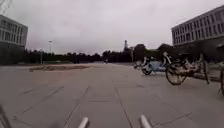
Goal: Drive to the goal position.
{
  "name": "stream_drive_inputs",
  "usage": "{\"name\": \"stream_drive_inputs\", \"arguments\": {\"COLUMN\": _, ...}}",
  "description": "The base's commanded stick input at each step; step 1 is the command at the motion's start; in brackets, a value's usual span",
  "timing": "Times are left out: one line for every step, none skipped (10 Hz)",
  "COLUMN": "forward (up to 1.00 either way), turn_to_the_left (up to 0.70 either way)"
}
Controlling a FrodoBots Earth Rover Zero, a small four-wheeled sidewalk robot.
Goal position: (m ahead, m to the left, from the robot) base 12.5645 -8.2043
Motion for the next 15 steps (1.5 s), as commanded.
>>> {"name": "stream_drive_inputs", "arguments": {"forward": 1.00, "turn_to_the_left": 0.02}}
{"name": "stream_drive_inputs", "arguments": {"forward": 1.00, "turn_to_the_left": 0.02}}
{"name": "stream_drive_inputs", "arguments": {"forward": 1.00, "turn_to_the_left": 0.02}}
{"name": "stream_drive_inputs", "arguments": {"forward": 1.00, "turn_to_the_left": 0.02}}
{"name": "stream_drive_inputs", "arguments": {"forward": 1.00, "turn_to_the_left": 0.02}}
{"name": "stream_drive_inputs", "arguments": {"forward": 1.00, "turn_to_the_left": 0.02}}
{"name": "stream_drive_inputs", "arguments": {"forward": 1.00, "turn_to_the_left": 0.02}}
{"name": "stream_drive_inputs", "arguments": {"forward": 1.00, "turn_to_the_left": 0.02}}
{"name": "stream_drive_inputs", "arguments": {"forward": 1.00, "turn_to_the_left": 0.02}}
{"name": "stream_drive_inputs", "arguments": {"forward": 1.00, "turn_to_the_left": 0.02}}
{"name": "stream_drive_inputs", "arguments": {"forward": 1.00, "turn_to_the_left": 0.02}}
{"name": "stream_drive_inputs", "arguments": {"forward": 1.00, "turn_to_the_left": 0.02}}
{"name": "stream_drive_inputs", "arguments": {"forward": 1.00, "turn_to_the_left": -0.19}}
{"name": "stream_drive_inputs", "arguments": {"forward": 1.00, "turn_to_the_left": -0.30}}
{"name": "stream_drive_inputs", "arguments": {"forward": 1.00, "turn_to_the_left": 0.00}}
